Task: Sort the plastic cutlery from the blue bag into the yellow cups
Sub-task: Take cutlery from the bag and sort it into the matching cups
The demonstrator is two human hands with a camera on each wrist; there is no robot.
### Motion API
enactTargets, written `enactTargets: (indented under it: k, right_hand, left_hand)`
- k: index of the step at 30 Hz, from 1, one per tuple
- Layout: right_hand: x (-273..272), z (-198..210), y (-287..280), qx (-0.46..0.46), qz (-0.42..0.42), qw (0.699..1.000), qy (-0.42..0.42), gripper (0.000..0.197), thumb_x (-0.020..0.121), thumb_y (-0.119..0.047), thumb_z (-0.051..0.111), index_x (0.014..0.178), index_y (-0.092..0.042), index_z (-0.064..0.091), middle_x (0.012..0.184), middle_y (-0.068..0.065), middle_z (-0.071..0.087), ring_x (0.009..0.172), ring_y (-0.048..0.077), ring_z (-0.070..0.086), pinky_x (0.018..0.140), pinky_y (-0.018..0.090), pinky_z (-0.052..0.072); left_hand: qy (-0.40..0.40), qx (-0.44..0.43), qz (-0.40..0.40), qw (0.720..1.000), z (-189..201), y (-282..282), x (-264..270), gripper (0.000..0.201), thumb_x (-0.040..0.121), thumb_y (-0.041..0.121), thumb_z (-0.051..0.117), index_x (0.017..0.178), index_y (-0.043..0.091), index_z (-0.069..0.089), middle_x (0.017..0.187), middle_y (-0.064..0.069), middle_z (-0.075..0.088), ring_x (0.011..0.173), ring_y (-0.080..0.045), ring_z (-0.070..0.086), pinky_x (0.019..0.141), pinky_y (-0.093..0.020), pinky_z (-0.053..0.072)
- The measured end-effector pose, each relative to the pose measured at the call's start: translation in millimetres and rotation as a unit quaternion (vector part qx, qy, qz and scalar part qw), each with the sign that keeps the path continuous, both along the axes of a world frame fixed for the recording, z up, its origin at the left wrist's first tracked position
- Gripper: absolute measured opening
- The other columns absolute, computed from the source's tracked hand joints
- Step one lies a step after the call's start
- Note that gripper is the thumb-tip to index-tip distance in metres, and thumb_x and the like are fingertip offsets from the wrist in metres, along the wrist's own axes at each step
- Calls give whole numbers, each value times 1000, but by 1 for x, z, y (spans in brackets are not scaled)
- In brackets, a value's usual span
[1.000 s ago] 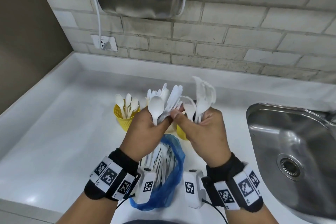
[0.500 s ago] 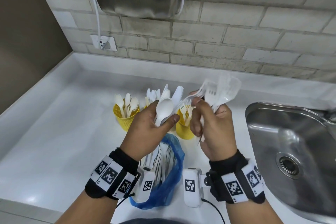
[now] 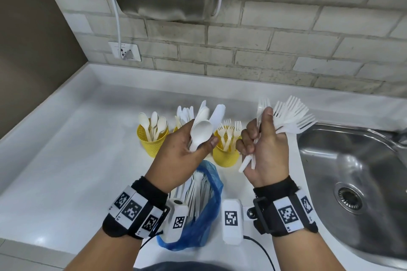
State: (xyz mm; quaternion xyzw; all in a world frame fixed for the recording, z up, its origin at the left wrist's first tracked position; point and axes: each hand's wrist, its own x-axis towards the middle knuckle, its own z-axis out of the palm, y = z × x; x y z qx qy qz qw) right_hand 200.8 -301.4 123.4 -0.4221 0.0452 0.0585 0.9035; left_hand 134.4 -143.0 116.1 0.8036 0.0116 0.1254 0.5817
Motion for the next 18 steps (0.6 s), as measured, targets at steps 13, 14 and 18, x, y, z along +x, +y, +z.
enactTargets:
  k: [13,14,18]
  right_hand:
    - [1,2,11,-16,11,996,-83,31,102,-35,54,77,-17,57,53,1,34,37,14,35,42,24,32]
    - [0,4,11,-20,7,995,-98,32,104,-31,53,75,-16,56,54,1,35,39,15,38,42,25,34]
    - [0,10,15,-22,20,989,-145,17,105,-19,52,90,-11,55,59,4,47,49,22,61,56,35,55]
  left_hand:
    - [26,-127,27,991,-5,1,0,45,103,42,55,65,17,54,56,-9,47,52,-21,47,58,-33,45]
    - [35,-153,45,987,-8,3,3,44,104,42,56,68,16,55,59,-8,47,52,-21,46,56,-32,43]
    - [65,-220,72,971,-10,4,7,36,104,36,57,79,9,55,65,-6,47,50,-19,44,49,-28,39]
